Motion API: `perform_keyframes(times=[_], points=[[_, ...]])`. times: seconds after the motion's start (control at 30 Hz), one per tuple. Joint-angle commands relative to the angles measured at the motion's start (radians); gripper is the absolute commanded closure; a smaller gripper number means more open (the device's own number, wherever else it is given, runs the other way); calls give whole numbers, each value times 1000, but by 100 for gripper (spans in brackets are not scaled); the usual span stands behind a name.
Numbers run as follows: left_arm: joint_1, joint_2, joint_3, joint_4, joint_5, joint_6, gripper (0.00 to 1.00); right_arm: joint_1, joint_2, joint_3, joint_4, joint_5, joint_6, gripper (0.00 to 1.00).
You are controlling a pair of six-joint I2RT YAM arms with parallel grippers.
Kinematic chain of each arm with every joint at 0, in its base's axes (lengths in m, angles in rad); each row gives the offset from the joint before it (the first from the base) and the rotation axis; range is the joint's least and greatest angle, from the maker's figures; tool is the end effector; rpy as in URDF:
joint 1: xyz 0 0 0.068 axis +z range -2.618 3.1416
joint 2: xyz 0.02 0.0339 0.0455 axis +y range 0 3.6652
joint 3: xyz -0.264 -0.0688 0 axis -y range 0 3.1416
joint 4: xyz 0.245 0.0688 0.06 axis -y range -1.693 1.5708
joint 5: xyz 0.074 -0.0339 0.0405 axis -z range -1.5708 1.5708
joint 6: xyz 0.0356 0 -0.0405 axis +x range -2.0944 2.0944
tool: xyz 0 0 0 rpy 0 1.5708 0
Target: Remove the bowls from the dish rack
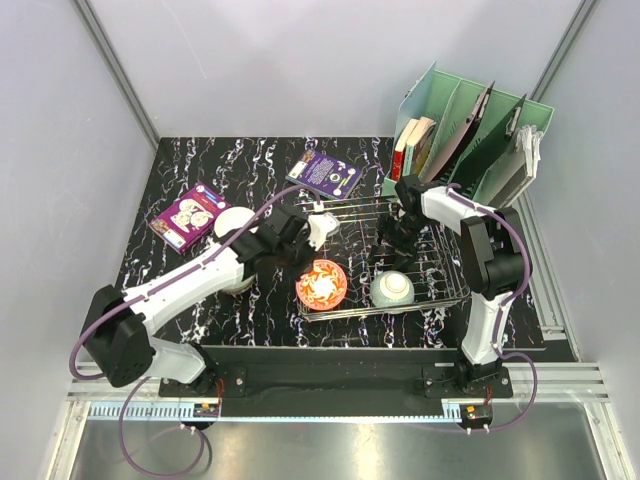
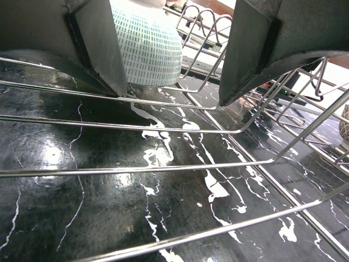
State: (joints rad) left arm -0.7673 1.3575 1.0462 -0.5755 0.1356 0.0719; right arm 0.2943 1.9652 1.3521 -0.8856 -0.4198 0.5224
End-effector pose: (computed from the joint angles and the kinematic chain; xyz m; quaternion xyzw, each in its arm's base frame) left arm 0.2016 -0.2011 0.2689 0.4037 0.8491 -0.1740 0.2928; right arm 0.3442 0.1195 0.1591 -0.1038 -0.9719 -0.2051 0.0503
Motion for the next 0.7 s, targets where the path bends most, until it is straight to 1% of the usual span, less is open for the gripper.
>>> perform_keyframes(times=[0.0, 0.27, 0.33, 0.43, 0.63, 0.67], points=[[26, -37, 67, 42, -1, -29, 100, 2, 15, 42, 47, -11, 10, 25], [65, -24, 98, 45, -24, -69, 100, 2, -14, 53, 39, -30, 34, 25], [88, -26, 110, 46, -8, -67, 100, 2, -17, 71, 37, -42, 44, 25], [125, -46, 115, 43, -17, -121, 100, 2, -23, 97, 33, -45, 54, 25], [220, -142, 86, 13, -70, -178, 100, 2, -45, 125, 14, -51, 62, 24], [250, -170, 77, -6, -79, -187, 100, 2, -49, 127, 14, -56, 68, 24]])
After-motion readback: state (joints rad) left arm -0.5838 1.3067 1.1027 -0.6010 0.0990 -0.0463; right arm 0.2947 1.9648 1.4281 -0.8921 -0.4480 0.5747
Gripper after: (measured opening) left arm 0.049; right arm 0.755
